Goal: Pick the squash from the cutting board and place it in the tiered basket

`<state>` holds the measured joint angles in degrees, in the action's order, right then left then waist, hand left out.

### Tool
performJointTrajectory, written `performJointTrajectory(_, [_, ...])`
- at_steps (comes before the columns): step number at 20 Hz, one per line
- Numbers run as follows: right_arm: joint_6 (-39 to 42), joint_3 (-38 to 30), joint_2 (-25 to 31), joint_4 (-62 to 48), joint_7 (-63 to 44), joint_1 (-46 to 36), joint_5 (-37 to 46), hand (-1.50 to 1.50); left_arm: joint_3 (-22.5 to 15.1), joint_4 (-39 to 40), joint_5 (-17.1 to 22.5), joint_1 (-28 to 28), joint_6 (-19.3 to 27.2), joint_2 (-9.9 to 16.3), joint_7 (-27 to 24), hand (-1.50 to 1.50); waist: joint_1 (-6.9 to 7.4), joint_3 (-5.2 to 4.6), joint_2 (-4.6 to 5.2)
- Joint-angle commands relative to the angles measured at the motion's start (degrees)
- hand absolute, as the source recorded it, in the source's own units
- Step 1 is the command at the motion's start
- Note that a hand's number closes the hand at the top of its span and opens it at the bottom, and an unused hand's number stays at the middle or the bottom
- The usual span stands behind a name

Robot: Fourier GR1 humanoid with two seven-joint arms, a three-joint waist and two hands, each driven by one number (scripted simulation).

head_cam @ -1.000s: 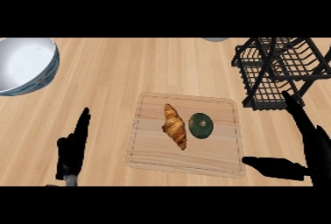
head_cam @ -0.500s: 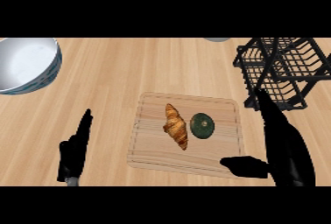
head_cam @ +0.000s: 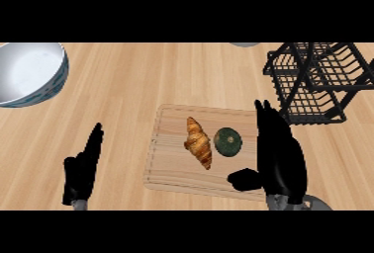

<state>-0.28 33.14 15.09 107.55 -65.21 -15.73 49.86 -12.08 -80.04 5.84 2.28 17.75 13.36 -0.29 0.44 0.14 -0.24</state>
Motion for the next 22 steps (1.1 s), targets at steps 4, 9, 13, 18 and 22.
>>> performJointTrajectory(4, [8.2,0.6,-7.7,-8.3,-9.6,-3.0,2.3,-1.50,-0.6,0.8,-0.6,0.7,0.3,-1.7,0.5,0.00,0.01,-0.19,0.27])
performJointTrajectory(9, [9.4,-3.4,-11.8,-11.4,-6.9,-5.6,2.7,-1.50,1.9,1.1,0.3,1.3,-1.8,0.0,-0.1,0.00,-0.03,-0.17,0.26])
performJointTrajectory(13, [10.4,-0.9,-14.9,-13.3,-10.1,-5.4,4.7,-1.50,0.0,-2.6,-1.7,1.9,0.0,-0.6,3.9,0.00,0.03,-0.14,0.16])
performJointTrajectory(18, [12.5,-2.8,-15.0,-19.0,-11.0,-6.3,2.4,-1.50,-0.5,-0.2,-2.5,2.5,0.5,-2.6,0.6,0.00,0.06,-0.19,0.27])
performJointTrajectory(22, [19.5,-10.1,-15.0,-18.6,-8.0,-8.6,0.8,-1.50,0.0,1.3,-2.4,2.3,-0.9,-2.4,-0.6,0.00,-0.42,-0.20,0.22])
